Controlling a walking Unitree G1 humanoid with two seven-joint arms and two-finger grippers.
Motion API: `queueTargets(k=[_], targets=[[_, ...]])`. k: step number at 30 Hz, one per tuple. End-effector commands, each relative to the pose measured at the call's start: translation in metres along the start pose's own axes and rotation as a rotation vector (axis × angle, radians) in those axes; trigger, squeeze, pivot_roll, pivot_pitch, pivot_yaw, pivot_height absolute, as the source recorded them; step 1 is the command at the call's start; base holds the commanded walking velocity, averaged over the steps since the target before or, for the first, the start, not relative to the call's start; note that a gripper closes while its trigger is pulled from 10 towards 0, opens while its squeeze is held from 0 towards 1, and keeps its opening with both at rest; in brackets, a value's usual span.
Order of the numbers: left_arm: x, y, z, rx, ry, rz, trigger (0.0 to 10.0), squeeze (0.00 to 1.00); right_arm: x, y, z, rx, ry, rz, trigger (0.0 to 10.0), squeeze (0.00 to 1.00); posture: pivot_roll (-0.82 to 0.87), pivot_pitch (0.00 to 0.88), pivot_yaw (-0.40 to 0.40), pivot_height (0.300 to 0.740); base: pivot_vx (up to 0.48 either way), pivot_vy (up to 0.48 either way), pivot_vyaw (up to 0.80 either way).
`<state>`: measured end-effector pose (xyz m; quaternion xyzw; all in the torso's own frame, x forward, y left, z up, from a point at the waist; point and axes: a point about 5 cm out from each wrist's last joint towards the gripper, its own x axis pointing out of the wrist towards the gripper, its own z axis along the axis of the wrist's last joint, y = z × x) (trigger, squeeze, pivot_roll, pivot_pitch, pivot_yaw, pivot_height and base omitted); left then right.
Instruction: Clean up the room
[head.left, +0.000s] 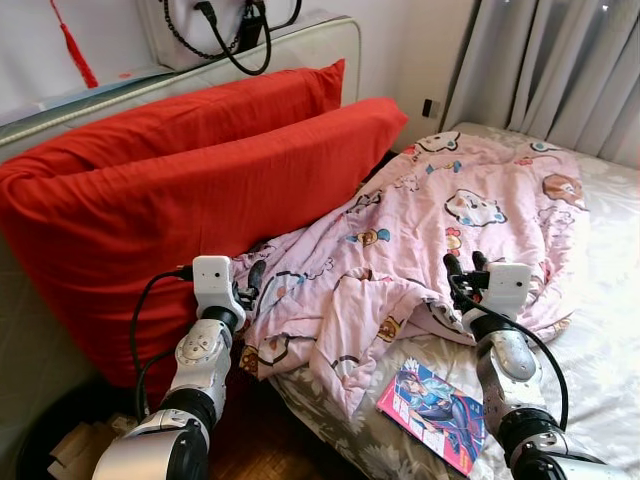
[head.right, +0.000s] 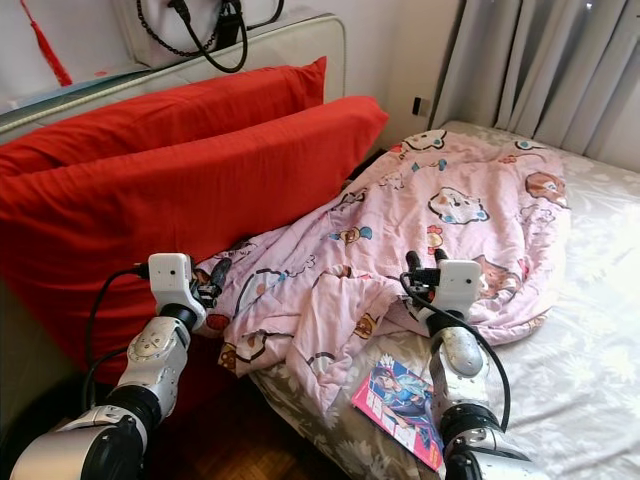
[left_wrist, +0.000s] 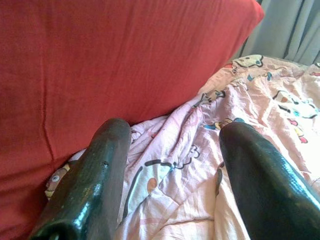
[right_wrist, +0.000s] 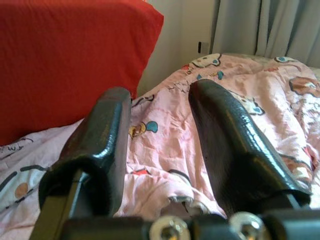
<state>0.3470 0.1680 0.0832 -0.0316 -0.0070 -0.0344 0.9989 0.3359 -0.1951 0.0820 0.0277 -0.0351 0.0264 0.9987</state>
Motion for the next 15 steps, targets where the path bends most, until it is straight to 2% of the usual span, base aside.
queueTargets(k=[1, 3, 9, 15], targets=[[0.000, 0.001, 0.001, 0.004, -0.009, -0.003, 10.0, 0.00, 0.008, 0.007, 0.012, 0.005, -0.047, 0.037, 10.0, 0.00, 0.05, 0.000, 0.001, 0.740, 0.000, 0.000, 0.00], [0.000, 0.001, 0.002, 0.006, -0.010, -0.003, 10.0, 0.00, 0.010, 0.008, 0.014, 0.032, -0.061, 0.036, 10.0, 0.00, 0.06, 0.000, 0.001, 0.740, 0.000, 0.000, 0.00], [0.002, 0.002, 0.005, 0.007, -0.019, -0.003, 10.0, 0.00, 0.022, 0.018, 0.036, 0.012, -0.158, 0.072, 10.0, 0.00, 0.06, 0.000, -0.001, 0.740, 0.000, 0.000, 0.00], [0.004, 0.003, 0.009, 0.007, -0.027, -0.002, 10.0, 0.00, 0.023, 0.009, 0.045, 0.056, -0.223, -0.007, 10.0, 0.00, 0.06, 0.000, 0.001, 0.740, 0.000, 0.000, 0.00]])
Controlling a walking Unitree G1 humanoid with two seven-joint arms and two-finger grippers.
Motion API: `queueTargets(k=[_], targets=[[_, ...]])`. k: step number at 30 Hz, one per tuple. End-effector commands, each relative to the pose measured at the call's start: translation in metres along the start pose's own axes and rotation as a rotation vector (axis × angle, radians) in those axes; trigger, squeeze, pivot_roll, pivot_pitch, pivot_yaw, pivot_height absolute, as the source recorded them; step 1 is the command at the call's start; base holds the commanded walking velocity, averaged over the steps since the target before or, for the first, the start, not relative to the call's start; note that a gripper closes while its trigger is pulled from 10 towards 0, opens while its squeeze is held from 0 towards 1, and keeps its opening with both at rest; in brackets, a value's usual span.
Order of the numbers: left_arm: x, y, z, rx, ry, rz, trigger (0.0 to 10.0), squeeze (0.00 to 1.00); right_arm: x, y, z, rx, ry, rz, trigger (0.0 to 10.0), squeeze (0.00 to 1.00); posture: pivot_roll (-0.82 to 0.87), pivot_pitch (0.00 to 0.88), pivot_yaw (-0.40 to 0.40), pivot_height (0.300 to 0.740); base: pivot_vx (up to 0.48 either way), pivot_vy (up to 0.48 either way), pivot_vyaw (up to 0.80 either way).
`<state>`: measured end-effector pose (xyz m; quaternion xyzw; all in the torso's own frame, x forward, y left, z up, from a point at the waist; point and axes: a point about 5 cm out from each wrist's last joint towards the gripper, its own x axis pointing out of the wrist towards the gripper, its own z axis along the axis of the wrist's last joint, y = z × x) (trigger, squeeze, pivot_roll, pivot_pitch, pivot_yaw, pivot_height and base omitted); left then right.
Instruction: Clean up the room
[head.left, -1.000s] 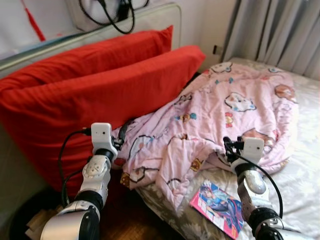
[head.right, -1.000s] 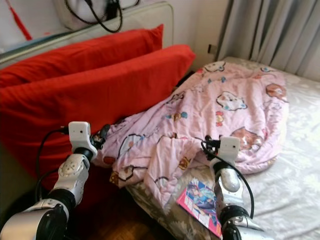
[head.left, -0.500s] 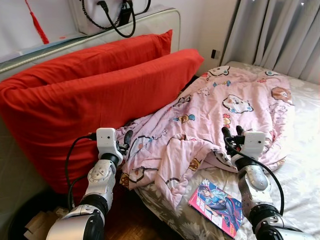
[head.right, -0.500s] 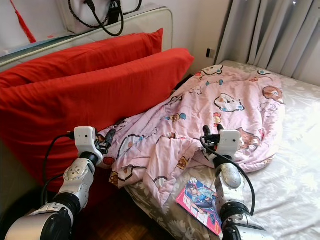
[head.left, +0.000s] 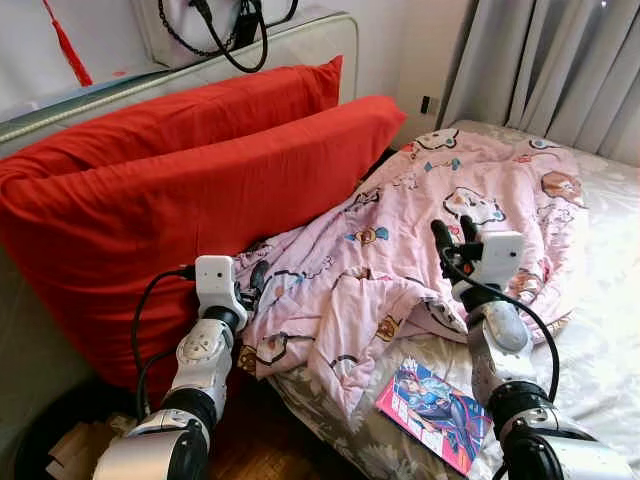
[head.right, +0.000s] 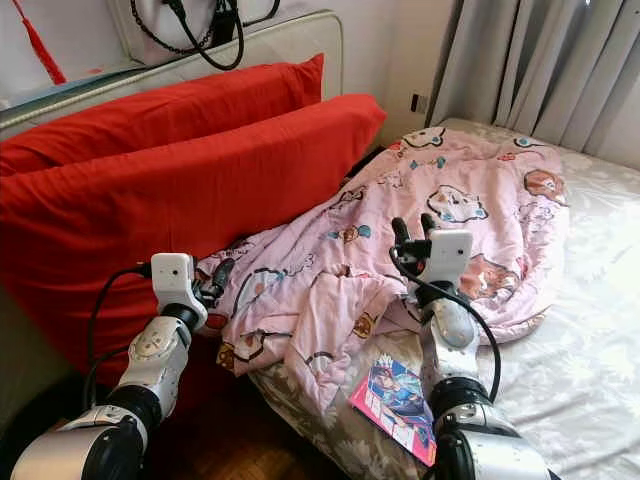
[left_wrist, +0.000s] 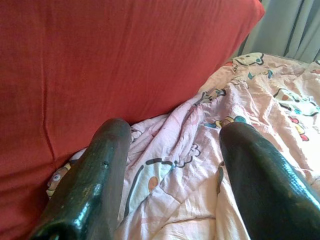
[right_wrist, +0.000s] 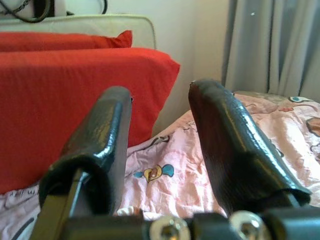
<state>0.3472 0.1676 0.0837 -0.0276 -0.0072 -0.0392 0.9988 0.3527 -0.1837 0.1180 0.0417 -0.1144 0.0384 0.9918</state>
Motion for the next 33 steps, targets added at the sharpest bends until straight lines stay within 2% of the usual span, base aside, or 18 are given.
queueTargets(k=[1, 7, 15, 20, 26, 30, 31, 33], targets=[[0.004, 0.004, 0.009, -0.002, -0.029, 0.008, 10.0, 0.00, 0.005, -0.004, 0.012, 0.037, -0.074, -0.045, 10.0, 0.00, 0.06, 0.000, 0.003, 0.740, 0.000, 0.000, 0.00], [0.005, 0.004, 0.010, -0.001, -0.033, 0.007, 10.0, 0.00, 0.007, -0.004, 0.021, 0.016, -0.124, -0.044, 10.0, 0.00, 0.07, 0.000, -0.001, 0.740, 0.000, 0.000, 0.00], [0.006, 0.003, 0.011, 0.000, -0.035, 0.004, 10.0, 0.00, 0.023, -0.007, 0.047, 0.004, -0.209, -0.028, 10.0, 0.00, 0.06, 0.000, 0.004, 0.740, 0.000, 0.000, 0.00], [0.006, 0.001, 0.011, -0.004, -0.034, 0.000, 10.0, 0.00, 0.023, -0.010, 0.049, 0.006, -0.217, -0.046, 10.0, 0.00, 0.07, 0.000, 0.004, 0.740, 0.000, 0.000, 0.00], [0.007, 0.001, 0.013, -0.005, -0.043, 0.000, 10.0, 0.00, 0.028, -0.003, 0.060, 0.000, -0.272, 0.002, 10.0, 0.00, 0.07, 0.000, 0.002, 0.740, 0.000, 0.000, 0.00], [0.007, 0.002, 0.013, -0.004, -0.044, 0.005, 10.0, 0.00, 0.040, 0.000, 0.084, -0.004, -0.347, 0.035, 10.0, 0.00, 0.07, 0.000, 0.004, 0.740, 0.000, 0.000, 0.00], [0.007, 0.002, 0.014, -0.006, -0.045, 0.006, 10.0, 0.00, 0.048, 0.001, 0.098, -0.006, -0.383, 0.049, 10.0, 0.00, 0.07, 0.000, 0.004, 0.740, 0.000, 0.000, 0.00], [0.007, 0.003, 0.014, -0.007, -0.045, 0.006, 10.0, 0.00, 0.051, 0.002, 0.105, 0.002, -0.397, 0.053, 10.0, 0.00, 0.07, 0.000, 0.004, 0.740, 0.000, 0.000, 0.00]])
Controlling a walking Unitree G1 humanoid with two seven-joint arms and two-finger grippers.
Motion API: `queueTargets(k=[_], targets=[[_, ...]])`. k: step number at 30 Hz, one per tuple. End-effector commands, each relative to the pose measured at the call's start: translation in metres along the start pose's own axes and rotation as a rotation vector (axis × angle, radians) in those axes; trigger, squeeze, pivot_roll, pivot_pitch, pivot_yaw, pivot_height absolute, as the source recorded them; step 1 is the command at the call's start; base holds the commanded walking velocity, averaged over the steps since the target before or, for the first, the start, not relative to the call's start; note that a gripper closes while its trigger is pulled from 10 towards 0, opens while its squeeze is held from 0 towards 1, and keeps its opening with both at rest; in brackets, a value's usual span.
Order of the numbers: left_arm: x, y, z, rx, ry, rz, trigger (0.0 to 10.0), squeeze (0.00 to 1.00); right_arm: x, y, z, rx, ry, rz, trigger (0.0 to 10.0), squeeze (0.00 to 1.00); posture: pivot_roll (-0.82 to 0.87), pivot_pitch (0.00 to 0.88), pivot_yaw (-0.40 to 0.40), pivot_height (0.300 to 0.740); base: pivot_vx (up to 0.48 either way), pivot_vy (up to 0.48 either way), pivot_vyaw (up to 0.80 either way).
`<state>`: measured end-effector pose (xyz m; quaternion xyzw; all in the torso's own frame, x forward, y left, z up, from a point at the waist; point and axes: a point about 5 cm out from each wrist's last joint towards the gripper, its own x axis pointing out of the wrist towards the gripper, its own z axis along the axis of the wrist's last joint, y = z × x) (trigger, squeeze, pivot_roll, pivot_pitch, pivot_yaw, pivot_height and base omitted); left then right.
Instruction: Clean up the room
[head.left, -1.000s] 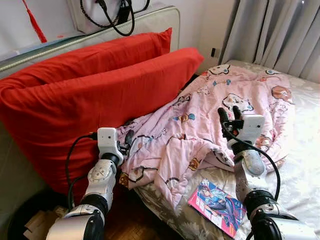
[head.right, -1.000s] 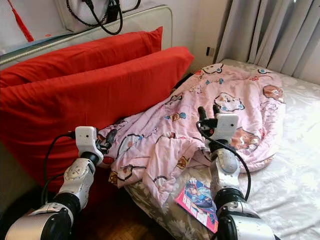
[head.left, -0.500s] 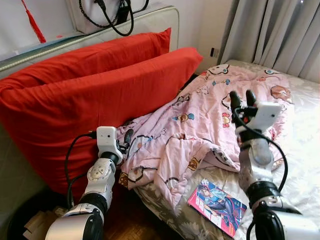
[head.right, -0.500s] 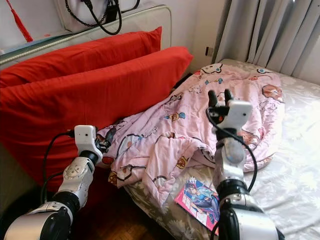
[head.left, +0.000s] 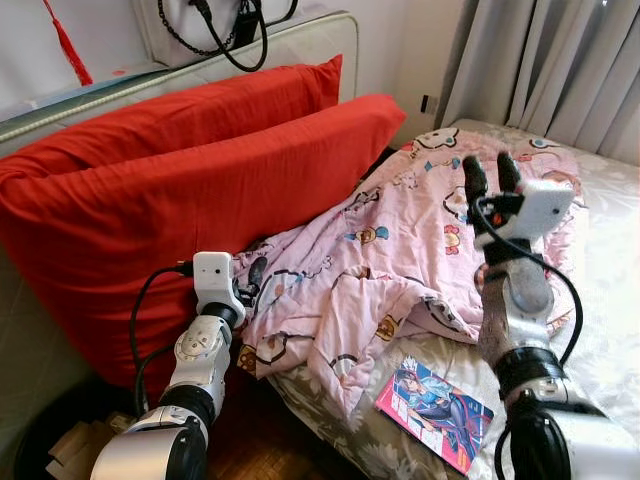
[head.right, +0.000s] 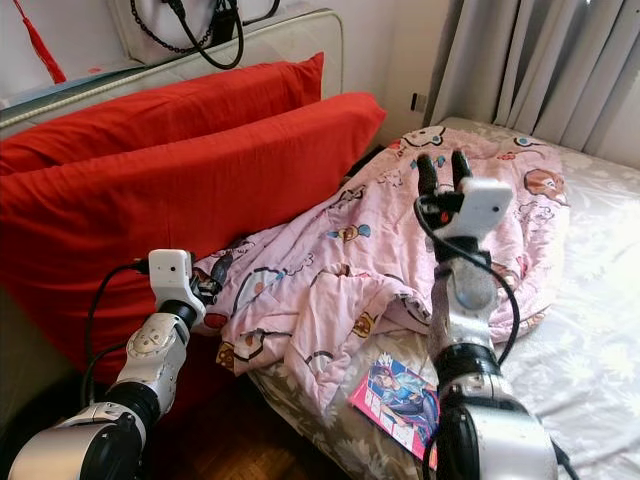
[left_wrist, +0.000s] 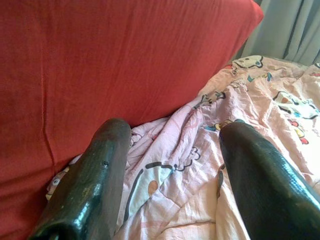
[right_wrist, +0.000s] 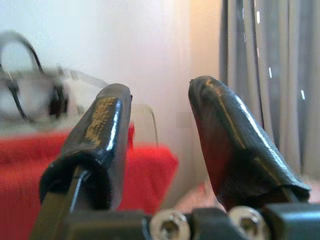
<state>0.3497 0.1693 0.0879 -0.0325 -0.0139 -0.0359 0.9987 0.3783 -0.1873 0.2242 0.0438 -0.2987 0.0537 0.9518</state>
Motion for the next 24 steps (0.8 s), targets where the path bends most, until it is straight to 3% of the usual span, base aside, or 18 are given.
queueTargets(k=[1, 10, 14, 16, 20, 22, 23, 24], targets=[[0.005, 0.001, 0.009, 0.002, -0.029, -0.001, 10.0, 0.00, 0.008, -0.001, 0.008, 0.014, -0.027, -0.004, 10.0, 0.00, 0.07, 0.000, 0.004, 0.740, 0.000, 0.000, 0.00], [0.006, 0.000, 0.010, -0.002, -0.034, -0.002, 10.0, 0.00, 0.016, -0.005, 0.018, 0.013, -0.064, -0.009, 10.0, 0.00, 0.07, 0.000, 0.002, 0.740, 0.000, 0.000, 0.00], [0.005, 0.002, 0.010, -0.003, -0.033, 0.003, 10.0, 0.00, 0.034, -0.007, 0.034, -0.004, -0.096, 0.008, 10.0, 0.00, 0.08, 0.000, 0.001, 0.740, 0.000, 0.000, 0.00], [0.006, 0.002, 0.010, -0.003, -0.033, 0.002, 10.0, 0.00, 0.034, -0.010, 0.033, -0.004, -0.084, -0.008, 10.0, 0.00, 0.07, 0.000, -0.001, 0.740, 0.000, 0.000, 0.00], [0.006, 0.000, 0.010, -0.005, -0.034, -0.002, 10.0, 0.00, 0.014, -0.017, 0.001, 0.038, 0.090, -0.043, 10.0, 0.00, 0.08, 0.000, -0.001, 0.740, 0.000, 0.000, 0.00], [0.006, 0.000, 0.009, -0.006, -0.030, -0.004, 10.0, 0.00, -0.009, -0.021, -0.025, 0.009, 0.228, -0.064, 10.0, 0.00, 0.08, 0.000, -0.003, 0.740, 0.000, 0.000, 0.00], [0.005, 0.000, 0.009, -0.007, -0.027, -0.005, 10.0, 0.00, -0.037, -0.027, -0.048, 0.000, 0.365, -0.107, 10.0, 0.00, 0.08, 0.000, -0.003, 0.740, 0.000, 0.000, 0.00], [0.005, 0.000, 0.009, -0.008, -0.026, -0.005, 10.0, 0.00, -0.048, -0.030, -0.056, 0.008, 0.412, -0.131, 10.0, 0.00, 0.08, 0.000, -0.002, 0.740, 0.000, 0.000, 0.00]])
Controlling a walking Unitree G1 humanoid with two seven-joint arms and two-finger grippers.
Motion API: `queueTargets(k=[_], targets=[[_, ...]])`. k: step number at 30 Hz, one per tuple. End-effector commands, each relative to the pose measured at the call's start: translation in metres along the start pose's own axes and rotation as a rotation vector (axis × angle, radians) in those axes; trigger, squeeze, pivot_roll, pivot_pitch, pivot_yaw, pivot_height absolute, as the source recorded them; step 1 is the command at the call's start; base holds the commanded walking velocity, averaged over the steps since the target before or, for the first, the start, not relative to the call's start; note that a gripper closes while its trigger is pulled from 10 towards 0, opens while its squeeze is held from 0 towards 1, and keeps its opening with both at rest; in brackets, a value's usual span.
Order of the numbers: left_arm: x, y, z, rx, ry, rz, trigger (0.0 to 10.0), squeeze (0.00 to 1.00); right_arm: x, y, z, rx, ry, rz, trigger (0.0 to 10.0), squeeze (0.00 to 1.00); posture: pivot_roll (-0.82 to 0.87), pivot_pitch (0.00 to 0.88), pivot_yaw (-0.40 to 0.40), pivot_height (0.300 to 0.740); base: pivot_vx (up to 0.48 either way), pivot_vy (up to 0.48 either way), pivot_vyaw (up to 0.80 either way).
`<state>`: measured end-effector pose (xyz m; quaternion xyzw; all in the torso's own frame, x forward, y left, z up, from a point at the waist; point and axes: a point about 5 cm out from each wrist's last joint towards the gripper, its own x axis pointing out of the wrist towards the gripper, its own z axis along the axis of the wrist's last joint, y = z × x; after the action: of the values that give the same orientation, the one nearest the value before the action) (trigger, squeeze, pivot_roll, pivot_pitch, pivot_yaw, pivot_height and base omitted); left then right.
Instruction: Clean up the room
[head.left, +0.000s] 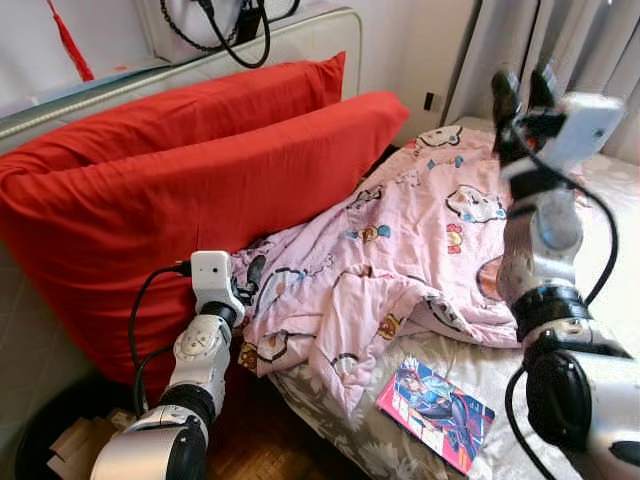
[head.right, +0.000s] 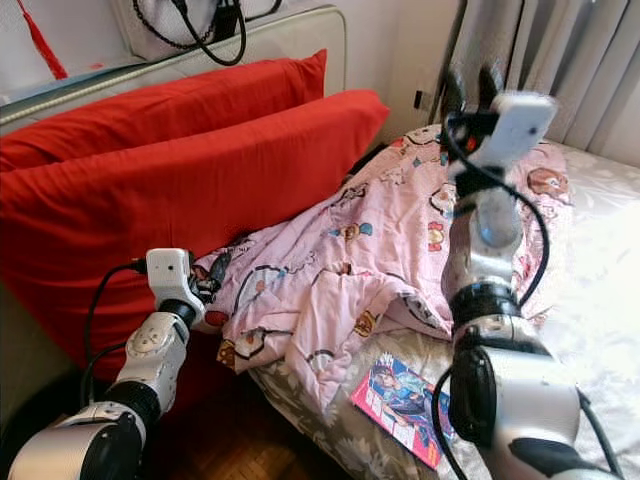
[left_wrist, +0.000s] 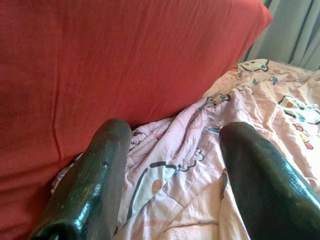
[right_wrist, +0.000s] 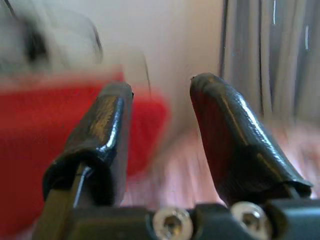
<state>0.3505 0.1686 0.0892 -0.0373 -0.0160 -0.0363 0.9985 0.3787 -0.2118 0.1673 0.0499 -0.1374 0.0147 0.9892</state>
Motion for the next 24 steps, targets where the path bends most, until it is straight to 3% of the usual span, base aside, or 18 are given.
queueTargets(k=[1, 4, 11, 24], targets=[[0.004, 0.001, 0.007, 0.001, -0.020, -0.003, 10.0, 0.00, -0.017, -0.009, -0.028, 0.012, 0.137, -0.070, 10.0, 0.00, 0.08, 0.000, -0.002, 0.740, 0.000, 0.000, 0.00], [0.003, 0.002, 0.005, 0.000, -0.014, -0.002, 10.0, 0.00, -0.033, -0.019, -0.046, 0.078, 0.215, -0.156, 10.0, 0.00, 0.08, 0.000, 0.003, 0.740, 0.000, 0.000, 0.00], [0.001, 0.001, 0.001, -0.015, 0.001, -0.007, 10.0, 0.00, -0.058, -0.014, -0.070, 0.041, 0.281, -0.127, 10.0, 0.00, 0.08, 0.000, 0.005, 0.740, 0.000, 0.000, 0.00], [-0.002, -0.001, -0.005, -0.043, 0.028, -0.018, 10.0, 0.00, -0.052, -0.002, -0.066, 0.025, 0.234, -0.115, 10.0, 0.00, 0.08, 0.000, 0.006, 0.740, 0.000, 0.000, 0.00]])
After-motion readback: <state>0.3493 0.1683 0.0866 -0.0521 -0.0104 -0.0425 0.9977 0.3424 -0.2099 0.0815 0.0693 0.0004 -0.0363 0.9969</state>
